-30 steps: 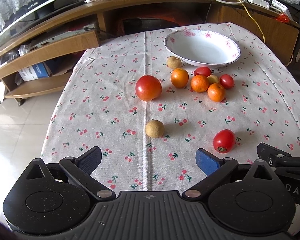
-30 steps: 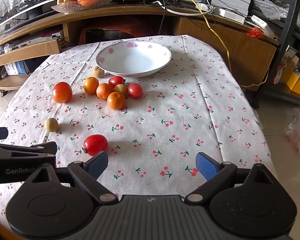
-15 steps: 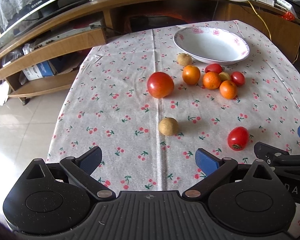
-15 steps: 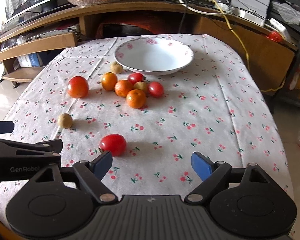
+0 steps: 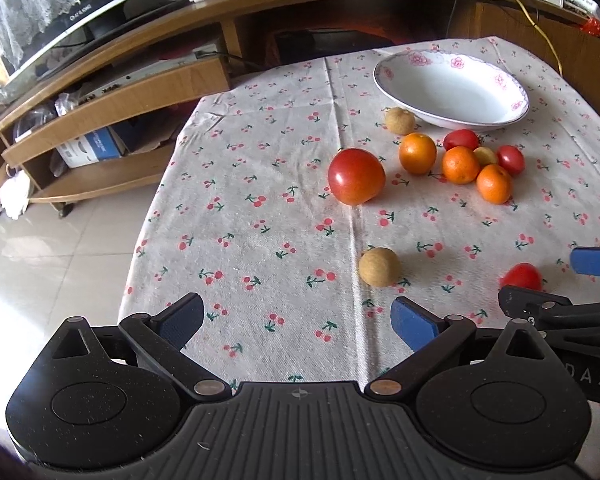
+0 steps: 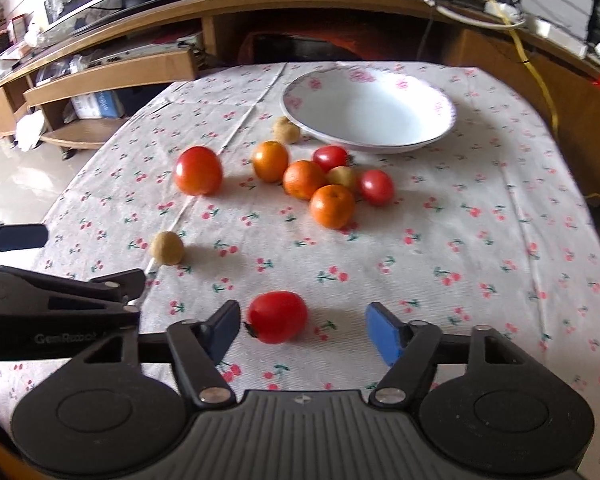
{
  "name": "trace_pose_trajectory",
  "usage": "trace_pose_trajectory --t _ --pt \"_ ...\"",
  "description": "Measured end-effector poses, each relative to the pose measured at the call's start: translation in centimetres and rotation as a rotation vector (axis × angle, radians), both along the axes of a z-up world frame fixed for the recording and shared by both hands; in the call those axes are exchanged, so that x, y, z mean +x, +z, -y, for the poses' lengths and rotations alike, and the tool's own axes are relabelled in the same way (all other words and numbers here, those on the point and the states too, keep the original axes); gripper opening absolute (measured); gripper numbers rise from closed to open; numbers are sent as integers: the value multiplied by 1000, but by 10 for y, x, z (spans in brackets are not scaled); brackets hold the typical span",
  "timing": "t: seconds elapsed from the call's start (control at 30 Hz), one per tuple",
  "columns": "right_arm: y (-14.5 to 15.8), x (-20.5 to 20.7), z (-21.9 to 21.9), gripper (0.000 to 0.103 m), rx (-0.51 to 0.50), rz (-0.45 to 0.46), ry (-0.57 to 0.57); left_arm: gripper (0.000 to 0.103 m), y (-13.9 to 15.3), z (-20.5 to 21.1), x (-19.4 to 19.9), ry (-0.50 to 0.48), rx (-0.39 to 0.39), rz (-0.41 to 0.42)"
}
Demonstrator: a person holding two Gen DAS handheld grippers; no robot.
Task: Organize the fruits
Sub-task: 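Grasp the red tomato with the right tool, then grasp the small brown round fruit with the left tool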
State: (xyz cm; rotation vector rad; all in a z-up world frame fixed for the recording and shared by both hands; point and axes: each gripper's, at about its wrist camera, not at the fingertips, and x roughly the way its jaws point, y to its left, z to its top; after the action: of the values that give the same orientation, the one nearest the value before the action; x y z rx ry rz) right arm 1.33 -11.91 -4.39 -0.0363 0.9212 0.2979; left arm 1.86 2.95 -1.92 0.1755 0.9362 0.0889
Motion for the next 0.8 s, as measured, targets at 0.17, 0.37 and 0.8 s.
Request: trace_pose_trajectory --t 0.17,0.37,0.8 --pt "-9 9 -5 47 13 -33 41 101 -5 1 6 -16 21 -12" --pt "-8 9 -5 36 3 -23 76 102 -8 0 14 -25 -27 -23" --pt "-6 9 25 36 41 -66 -7 83 -19 14 36 -45 -126 -20"
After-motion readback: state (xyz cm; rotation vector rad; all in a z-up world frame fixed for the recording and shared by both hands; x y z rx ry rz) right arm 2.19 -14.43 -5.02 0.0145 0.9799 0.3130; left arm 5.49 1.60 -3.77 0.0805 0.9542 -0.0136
